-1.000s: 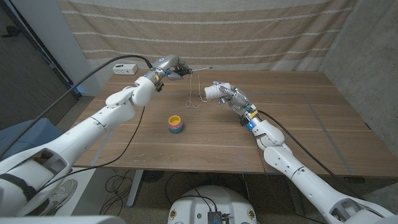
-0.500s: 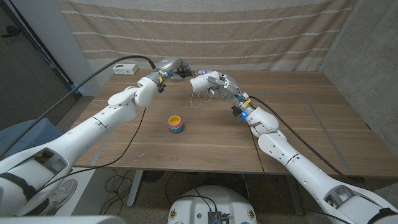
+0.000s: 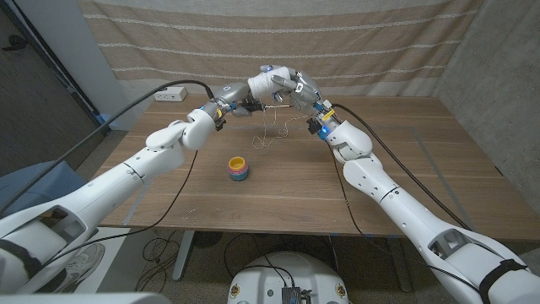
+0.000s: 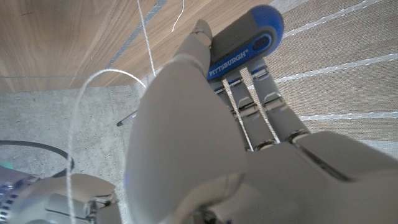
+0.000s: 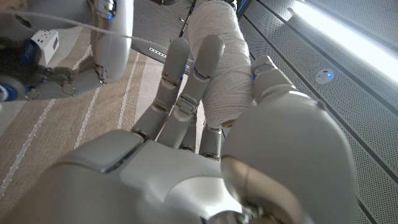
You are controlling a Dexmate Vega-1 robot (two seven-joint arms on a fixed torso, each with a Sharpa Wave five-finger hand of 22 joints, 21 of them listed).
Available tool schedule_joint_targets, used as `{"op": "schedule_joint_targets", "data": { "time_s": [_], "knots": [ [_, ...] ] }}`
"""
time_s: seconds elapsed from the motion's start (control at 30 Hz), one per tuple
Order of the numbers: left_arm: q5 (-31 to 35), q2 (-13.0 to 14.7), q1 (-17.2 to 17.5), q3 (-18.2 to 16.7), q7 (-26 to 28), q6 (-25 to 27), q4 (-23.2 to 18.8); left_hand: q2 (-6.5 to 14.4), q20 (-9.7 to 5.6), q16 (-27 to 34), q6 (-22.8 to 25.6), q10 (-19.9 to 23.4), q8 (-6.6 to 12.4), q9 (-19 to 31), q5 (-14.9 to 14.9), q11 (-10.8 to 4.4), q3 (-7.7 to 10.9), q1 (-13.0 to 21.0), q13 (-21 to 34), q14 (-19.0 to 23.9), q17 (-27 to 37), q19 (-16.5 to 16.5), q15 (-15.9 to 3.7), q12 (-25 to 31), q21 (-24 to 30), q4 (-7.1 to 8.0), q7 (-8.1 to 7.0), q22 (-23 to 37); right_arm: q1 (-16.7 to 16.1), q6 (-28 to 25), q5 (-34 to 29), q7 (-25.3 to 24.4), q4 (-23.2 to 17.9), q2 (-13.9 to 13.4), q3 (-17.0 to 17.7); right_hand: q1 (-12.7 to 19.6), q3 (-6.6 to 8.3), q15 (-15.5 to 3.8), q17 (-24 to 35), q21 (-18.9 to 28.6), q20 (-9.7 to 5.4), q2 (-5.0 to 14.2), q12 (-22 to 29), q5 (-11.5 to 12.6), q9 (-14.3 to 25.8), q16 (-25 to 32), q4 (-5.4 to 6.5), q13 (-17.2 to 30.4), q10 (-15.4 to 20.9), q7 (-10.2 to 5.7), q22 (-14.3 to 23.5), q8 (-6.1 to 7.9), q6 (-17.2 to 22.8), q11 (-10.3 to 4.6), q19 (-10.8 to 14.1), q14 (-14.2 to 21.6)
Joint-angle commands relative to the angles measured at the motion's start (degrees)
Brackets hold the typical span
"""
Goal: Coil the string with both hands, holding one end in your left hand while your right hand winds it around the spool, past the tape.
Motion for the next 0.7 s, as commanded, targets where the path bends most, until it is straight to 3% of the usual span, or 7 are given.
{"op": "schedule_joint_targets", "data": {
  "time_s": [0.03, 0.33, 0.7],
  "knots": [
    [-0.35, 1.1, 2.05, -1.34, -0.12, -0.16, -1.77, 9.15, -8.09, 0.31, 8.05, 0.42, 0.27, 0.22, 0.38, -0.27, 0.37, 8.46, 0.11, 2.98, 0.25, 0.34, -6.27, -0.14, 2.08, 0.11, 7.45, 0.25, 4.44, -1.57, -2.64, -7.86, 3.67, 2.09, 1.39, 10.06, 1.46, -0.35, 0.32, 0.55, -5.47, 9.82, 8.7, 0.49, 0.22, -0.16, 1.37, 18.13, 13.67, 3.98, 0.0, 0.22, 10.48, -8.49, -0.31, -0.21],
    [-2.43, 1.23, 2.9, -2.39, 0.24, -2.04, -1.36, 9.16, -8.08, 0.31, 8.06, 0.58, 0.19, 0.2, 0.38, -0.14, 0.37, 8.48, 0.27, 3.01, 0.41, 0.28, -6.21, -0.21, 2.14, 0.1, 7.58, 0.25, 5.83, -1.99, -5.02, -16.38, 8.92, 4.67, 2.58, 10.06, 1.41, -0.3, 0.34, 1.06, -5.48, 9.71, 8.62, 0.51, 0.18, -0.3, 1.41, 18.11, 13.72, 4.08, -0.26, 0.23, 10.57, -8.47, -0.52, -0.17],
    [-9.47, 1.49, 3.68, -4.83, -1.62, -6.09, -0.67, 9.16, -8.05, 0.19, 8.12, 0.69, 0.14, 0.22, 0.38, -0.14, 0.37, 8.48, 0.28, 3.05, 0.39, 0.24, -6.22, -0.42, 2.23, 0.11, 7.54, 0.26, 7.6, -3.62, -9.74, -26.59, 14.84, 5.5, 3.59, 10.07, 1.51, -0.32, 0.43, 1.52, -5.45, 9.75, 8.43, 0.57, 0.17, -0.55, 1.5, 17.92, 13.78, 4.17, -0.47, 0.23, 10.55, -8.45, -0.78, -0.35]
  ]
}}
